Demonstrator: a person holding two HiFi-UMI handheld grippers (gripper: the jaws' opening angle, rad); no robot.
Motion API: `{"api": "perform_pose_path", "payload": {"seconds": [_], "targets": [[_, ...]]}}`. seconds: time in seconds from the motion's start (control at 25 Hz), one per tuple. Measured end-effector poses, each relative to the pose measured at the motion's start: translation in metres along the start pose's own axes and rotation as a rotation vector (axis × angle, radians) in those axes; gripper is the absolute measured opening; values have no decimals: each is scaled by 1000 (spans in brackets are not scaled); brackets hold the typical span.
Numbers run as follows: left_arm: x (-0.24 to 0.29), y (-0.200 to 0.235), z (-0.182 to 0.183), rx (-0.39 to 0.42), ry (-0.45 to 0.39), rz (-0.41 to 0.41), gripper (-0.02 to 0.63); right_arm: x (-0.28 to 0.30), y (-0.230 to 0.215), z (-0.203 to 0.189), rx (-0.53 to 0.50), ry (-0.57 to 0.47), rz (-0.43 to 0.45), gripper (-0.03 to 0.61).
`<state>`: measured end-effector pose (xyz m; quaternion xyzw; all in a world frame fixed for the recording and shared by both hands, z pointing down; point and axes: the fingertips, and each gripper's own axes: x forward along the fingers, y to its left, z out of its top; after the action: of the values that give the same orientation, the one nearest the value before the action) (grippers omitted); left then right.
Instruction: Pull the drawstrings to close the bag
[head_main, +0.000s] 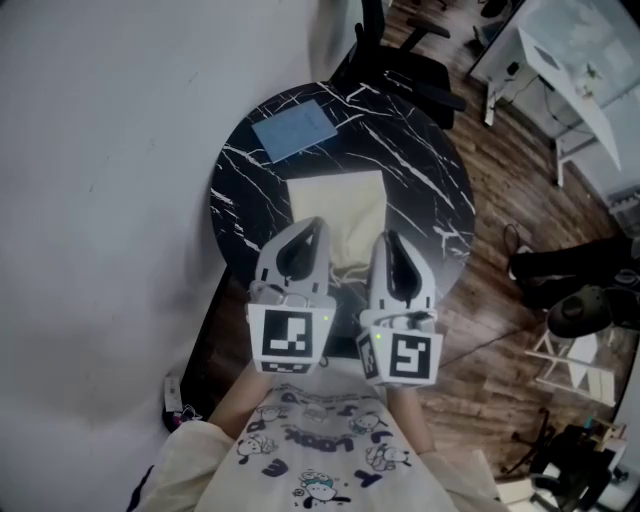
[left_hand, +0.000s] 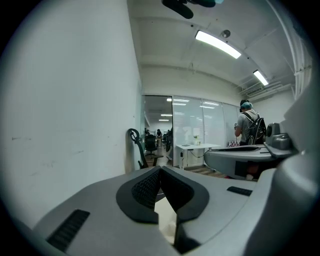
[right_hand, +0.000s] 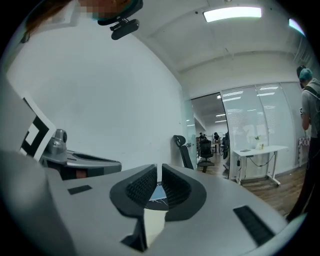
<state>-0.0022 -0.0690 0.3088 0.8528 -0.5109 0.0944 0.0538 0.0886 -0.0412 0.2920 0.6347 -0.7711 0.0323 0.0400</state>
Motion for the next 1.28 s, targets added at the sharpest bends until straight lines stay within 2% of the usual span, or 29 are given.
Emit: {"api": "perform_pose_path", "payload": {"seconds": [0.36,1.28], "targets": [[3,-8,1,4,-1,-2,40,-3,-13,-2,39,8,-31,33],[5,-8,4,55,6,0,40,0,-22,-5,24,28,-60,25]]}}
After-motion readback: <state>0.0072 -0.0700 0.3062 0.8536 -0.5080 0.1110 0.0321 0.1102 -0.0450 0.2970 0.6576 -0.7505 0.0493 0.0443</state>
